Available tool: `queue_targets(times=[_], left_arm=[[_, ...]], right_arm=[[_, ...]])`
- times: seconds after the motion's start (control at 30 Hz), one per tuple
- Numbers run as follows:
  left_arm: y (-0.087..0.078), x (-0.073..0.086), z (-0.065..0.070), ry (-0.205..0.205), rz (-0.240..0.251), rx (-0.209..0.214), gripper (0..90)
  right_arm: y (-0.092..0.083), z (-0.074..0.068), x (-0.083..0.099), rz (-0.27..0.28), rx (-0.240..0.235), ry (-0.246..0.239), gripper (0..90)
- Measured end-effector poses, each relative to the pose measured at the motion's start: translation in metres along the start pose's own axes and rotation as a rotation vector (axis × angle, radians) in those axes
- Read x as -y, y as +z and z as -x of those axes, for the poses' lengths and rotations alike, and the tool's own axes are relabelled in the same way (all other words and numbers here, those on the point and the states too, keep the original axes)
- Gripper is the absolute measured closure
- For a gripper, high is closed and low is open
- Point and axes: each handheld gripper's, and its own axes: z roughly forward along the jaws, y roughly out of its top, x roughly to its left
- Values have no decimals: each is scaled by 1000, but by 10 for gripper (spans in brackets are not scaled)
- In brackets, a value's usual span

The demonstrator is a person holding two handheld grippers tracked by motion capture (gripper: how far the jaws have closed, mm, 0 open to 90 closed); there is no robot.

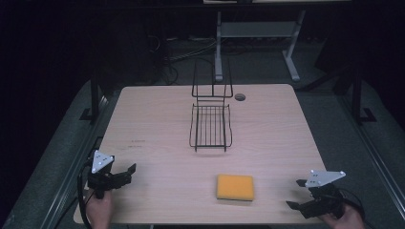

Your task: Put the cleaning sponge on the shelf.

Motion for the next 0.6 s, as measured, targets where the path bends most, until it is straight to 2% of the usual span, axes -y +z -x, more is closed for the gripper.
queue_targets(times=[0.17,0.27,0.47,0.6], left_arm=[[0,1,0,-14,4,0,140],[-1,0,-1,-5,3,1,141],[0,2,-3,-14,0,0,141],[-2,2,-3,-18,10,3,141]], right_arm=[[1,-3,-6,19,-14,-16,163],[3,-6,-9,10,-21,-35,163],[8,-10,-18,7,-43,-60,160],[15,-15,-24,-15,-55,-86,159]])
